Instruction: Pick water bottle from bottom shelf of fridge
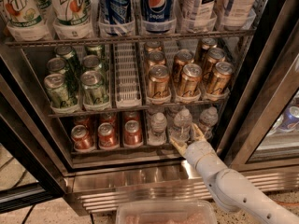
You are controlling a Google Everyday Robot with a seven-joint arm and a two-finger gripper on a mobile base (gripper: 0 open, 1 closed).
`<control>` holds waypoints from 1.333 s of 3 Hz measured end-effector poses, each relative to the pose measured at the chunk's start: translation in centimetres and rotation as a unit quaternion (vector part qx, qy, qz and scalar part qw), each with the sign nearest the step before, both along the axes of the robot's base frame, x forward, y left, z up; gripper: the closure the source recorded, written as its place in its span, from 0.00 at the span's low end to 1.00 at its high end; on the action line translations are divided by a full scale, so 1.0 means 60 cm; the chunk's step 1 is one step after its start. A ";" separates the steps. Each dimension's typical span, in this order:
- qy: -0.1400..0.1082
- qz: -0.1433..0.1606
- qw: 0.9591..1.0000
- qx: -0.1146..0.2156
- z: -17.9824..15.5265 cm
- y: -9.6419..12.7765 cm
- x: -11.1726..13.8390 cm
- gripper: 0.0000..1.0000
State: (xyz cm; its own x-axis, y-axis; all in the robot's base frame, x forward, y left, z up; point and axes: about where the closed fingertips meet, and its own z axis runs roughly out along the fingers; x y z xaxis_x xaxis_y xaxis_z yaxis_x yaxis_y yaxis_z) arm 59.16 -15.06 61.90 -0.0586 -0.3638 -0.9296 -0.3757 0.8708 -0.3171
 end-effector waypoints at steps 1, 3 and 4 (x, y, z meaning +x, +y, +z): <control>-0.008 -0.006 1.000 0.000 -0.002 0.000 0.007 0.40; -0.019 -0.019 1.000 -0.001 -0.010 -0.003 0.025 0.40; -0.020 -0.026 0.999 0.002 -0.017 -0.004 0.040 0.40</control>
Offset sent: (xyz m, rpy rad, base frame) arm 0.0112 -0.0041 -0.0066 -0.0042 -0.0376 -0.0379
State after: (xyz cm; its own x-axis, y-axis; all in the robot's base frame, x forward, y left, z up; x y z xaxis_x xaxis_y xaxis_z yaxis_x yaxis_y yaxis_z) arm 61.59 -15.29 60.87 -0.0396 -0.3570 -0.9333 -0.3177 0.8900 -0.3270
